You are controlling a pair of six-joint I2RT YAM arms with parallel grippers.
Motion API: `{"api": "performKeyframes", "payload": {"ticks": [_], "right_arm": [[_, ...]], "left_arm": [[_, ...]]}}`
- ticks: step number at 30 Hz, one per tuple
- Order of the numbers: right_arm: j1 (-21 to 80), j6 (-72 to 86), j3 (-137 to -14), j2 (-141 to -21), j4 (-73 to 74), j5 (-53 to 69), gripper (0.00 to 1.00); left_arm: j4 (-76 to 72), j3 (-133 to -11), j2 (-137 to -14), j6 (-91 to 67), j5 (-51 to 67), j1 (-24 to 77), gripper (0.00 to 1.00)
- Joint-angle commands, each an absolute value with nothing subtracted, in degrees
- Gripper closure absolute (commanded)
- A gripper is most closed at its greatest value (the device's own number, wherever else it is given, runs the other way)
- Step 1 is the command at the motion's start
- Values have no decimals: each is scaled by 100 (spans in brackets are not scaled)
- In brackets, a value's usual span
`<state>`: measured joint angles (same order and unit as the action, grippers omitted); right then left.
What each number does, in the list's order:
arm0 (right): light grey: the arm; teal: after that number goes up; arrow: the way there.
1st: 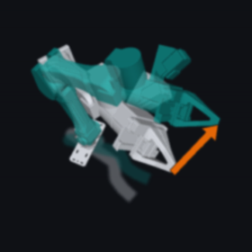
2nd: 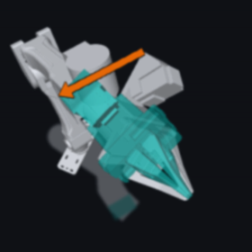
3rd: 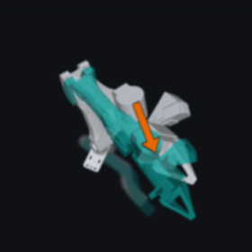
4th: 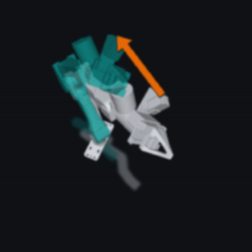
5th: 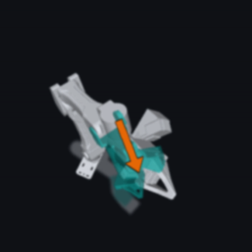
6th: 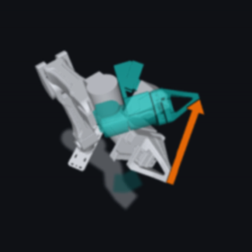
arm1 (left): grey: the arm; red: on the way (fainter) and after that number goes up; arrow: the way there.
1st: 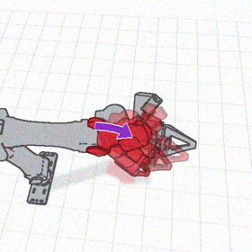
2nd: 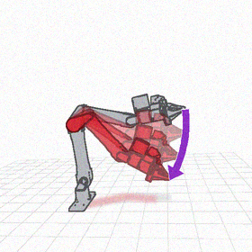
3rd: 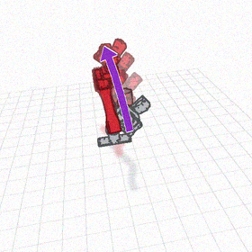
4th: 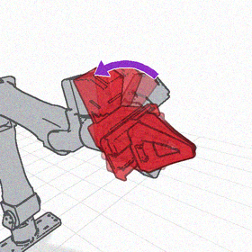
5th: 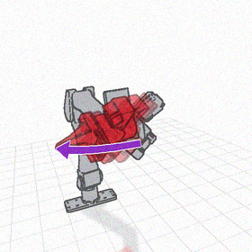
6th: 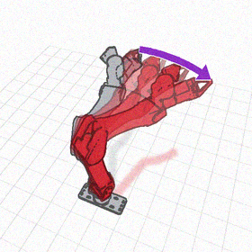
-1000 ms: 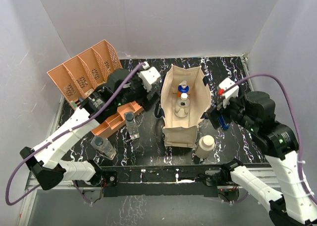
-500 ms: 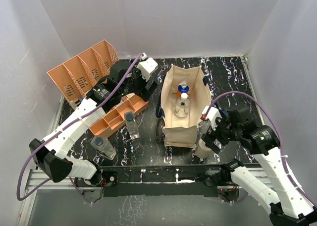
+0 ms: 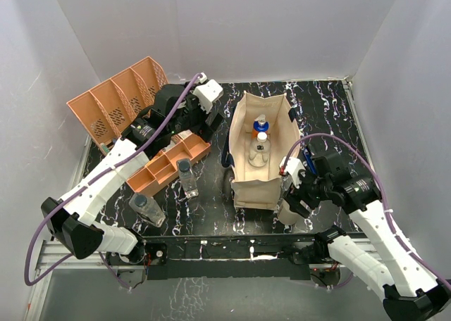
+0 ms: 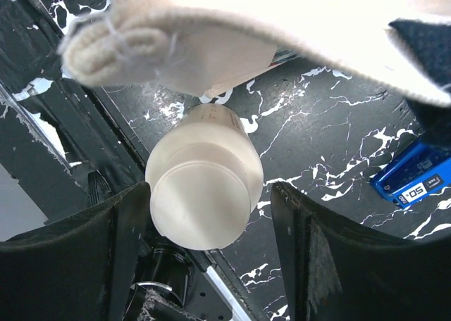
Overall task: Place the personal care products into the canvas bag
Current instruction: Pick up the care product from the center of the board.
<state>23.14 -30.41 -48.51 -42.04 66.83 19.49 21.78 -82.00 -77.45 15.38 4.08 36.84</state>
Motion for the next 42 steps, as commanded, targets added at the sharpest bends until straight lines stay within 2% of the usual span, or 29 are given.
{"api": "performKeyframes", "payload": {"ticks": [1,11,19,22,23,25,26,27,34,42], "right_arm": [[2294,-3159,-4836,-4175,6342,2081,30],[2294,-3164,-4800,-4315,6346,2057,33],[2294,-3172,-4781,-4368,6337,2038,41],[2294,-3162,-4807,-4374,6337,2046,52],[2290,-3144,-4834,-4377,6344,2048,59],[2294,-3083,-4973,-4325,6323,1978,81],[2294,-3025,-5061,-4286,6308,1929,89],[2294,-2948,-5167,-4229,6307,1891,92],[2294,-2644,-5819,-3824,6684,1630,92],[2294,-2278,-7487,-4157,7098,1283,92]], "left_arm": [[2100,-8356,-7680,1521,527,3647,9],[2065,-8297,-7682,1499,615,3647,9],[2052,-8281,-7658,1524,606,3652,9],[2048,-8264,-7647,1540,623,3645,9],[2048,-8255,-7640,1557,630,3647,9],[2069,-8244,-7630,1604,660,3647,9],[2080,-8246,-7629,1634,697,3646,9],[2091,-8240,-7629,1675,756,3647,9],[2149,-8169,-7639,1791,1240,3647,9],[2178,-8213,-7721,1828,1318,3647,9]]}}
